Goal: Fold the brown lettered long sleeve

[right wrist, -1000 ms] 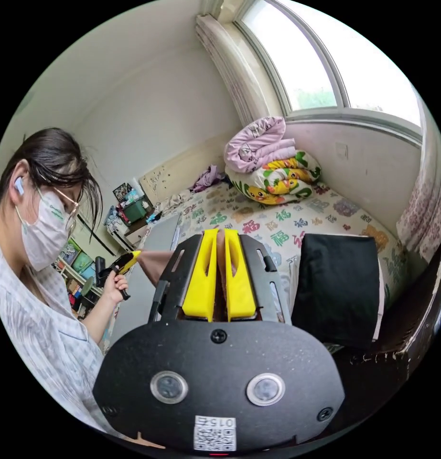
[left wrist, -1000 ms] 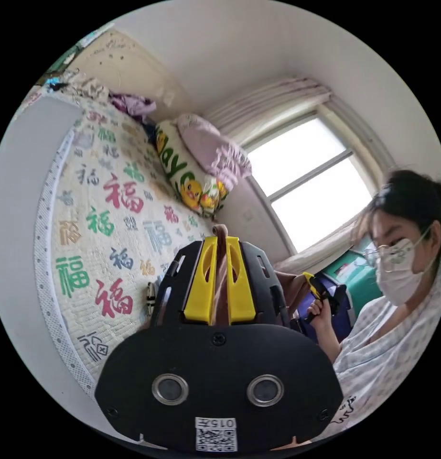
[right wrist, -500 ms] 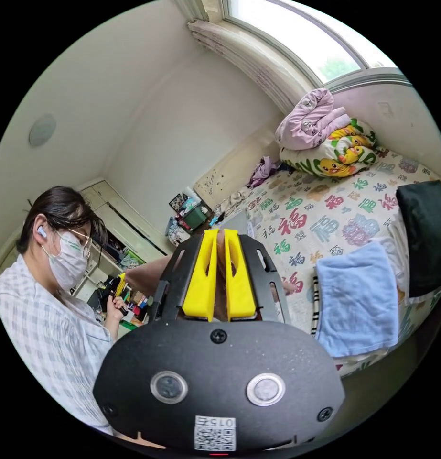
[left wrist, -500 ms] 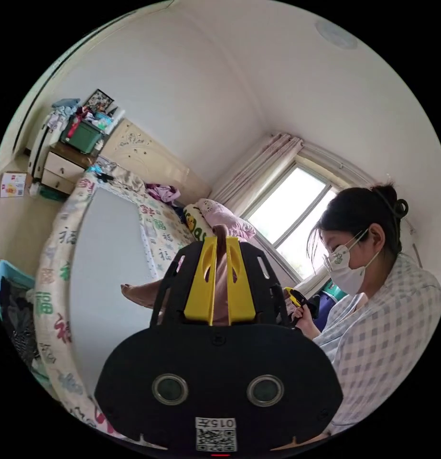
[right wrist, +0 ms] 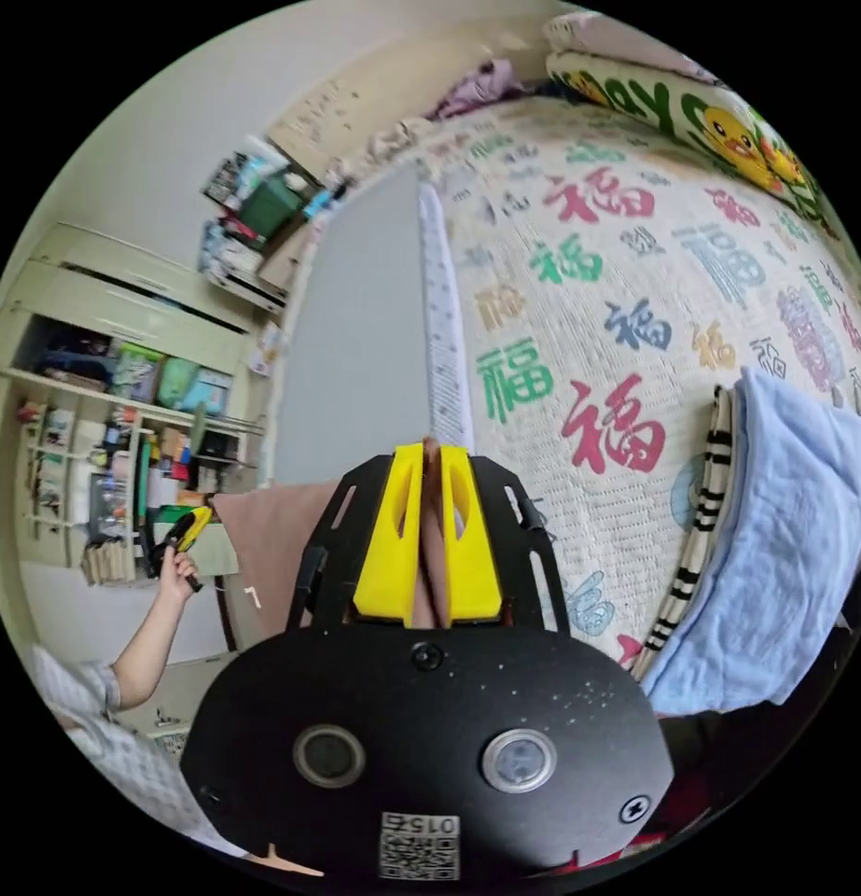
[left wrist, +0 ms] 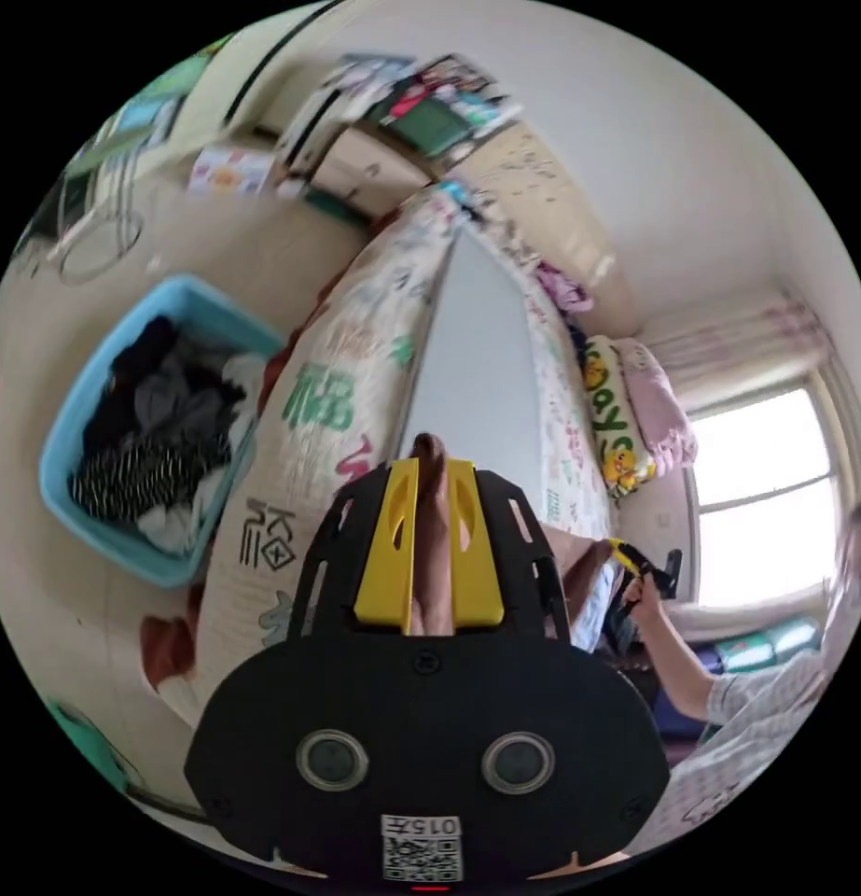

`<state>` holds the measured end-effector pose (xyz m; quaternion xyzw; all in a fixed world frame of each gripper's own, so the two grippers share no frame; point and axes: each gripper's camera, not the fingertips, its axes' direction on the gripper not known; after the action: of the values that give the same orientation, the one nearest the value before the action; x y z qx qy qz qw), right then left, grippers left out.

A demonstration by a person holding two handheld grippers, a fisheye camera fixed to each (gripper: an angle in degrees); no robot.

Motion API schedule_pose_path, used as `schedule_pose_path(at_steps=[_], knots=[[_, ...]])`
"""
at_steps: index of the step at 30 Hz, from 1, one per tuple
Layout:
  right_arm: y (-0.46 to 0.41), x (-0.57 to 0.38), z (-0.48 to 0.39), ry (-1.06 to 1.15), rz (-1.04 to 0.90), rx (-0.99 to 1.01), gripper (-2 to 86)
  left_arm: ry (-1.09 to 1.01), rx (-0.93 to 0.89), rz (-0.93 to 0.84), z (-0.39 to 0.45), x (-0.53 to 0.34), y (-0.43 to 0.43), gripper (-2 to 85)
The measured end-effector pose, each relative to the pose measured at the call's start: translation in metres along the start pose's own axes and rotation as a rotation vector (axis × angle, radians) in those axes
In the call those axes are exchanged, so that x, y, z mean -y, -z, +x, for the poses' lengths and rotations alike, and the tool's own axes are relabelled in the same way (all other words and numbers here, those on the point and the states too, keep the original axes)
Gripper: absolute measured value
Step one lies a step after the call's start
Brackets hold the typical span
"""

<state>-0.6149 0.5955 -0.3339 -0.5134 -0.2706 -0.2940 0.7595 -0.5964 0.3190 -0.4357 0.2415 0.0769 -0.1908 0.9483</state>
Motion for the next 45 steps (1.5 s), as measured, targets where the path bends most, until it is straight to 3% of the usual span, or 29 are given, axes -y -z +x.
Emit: schedule_pose_path(at_steps=[5, 8, 11, 15, 22, 27, 30, 34, 37, 41, 45], knots=[[0.035, -0.054, -0.076, 0.180, -0.208, 0.159, 3.3, -0.072, 0.037, -0.195, -0.019, -0.052, -0.024, 6.5], [0.046, -0.110, -0.081, 0.088, -0.374, 0.190, 6.1, 0.074, 0.007, -0.301, -0.045, -0.102, -0.038, 8.7], [0.058, -0.143, -0.071, -0.066, -0.448, 0.246, 7.5, 0.234, -0.002, -0.299, -0.070, -0.140, -0.047, 9.6], [0.082, -0.145, -0.070, -0.171, -0.457, 0.295, 9.0, 0.360, -0.049, -0.303, -0.091, -0.155, -0.073, 10.4], [0.148, -0.126, -0.057, -0.343, -0.491, 0.431, 8.3, 0.407, -0.074, -0.406, -0.096, -0.144, -0.124, 9.4], [0.199, -0.110, -0.043, -0.414, -0.474, 0.576, 2.3, 0.385, -0.023, -0.407, -0.084, -0.130, -0.135, 2.5], [0.246, -0.083, -0.051, -0.402, -0.440, 0.588, 0.7, 0.383, -0.146, -0.352, -0.071, -0.113, -0.129, 0.3], [0.334, -0.009, -0.066, -0.377, -0.283, 0.672, 0.0, 0.356, -0.319, -0.240, -0.039, -0.065, -0.127, -0.4], [0.394, 0.106, -0.090, -0.272, -0.124, 0.740, -0.2, 0.183, -0.409, -0.186, 0.011, 0.016, -0.149, -0.4], [0.457, 0.326, -0.154, -0.023, 0.069, 0.602, -0.1, -0.067, -0.422, -0.048, 0.094, 0.159, -0.202, 0.7], [0.489, 0.452, -0.190, -0.002, 0.074, 0.391, 0.1, -0.162, -0.303, -0.025, 0.160, 0.234, -0.242, 4.7]])
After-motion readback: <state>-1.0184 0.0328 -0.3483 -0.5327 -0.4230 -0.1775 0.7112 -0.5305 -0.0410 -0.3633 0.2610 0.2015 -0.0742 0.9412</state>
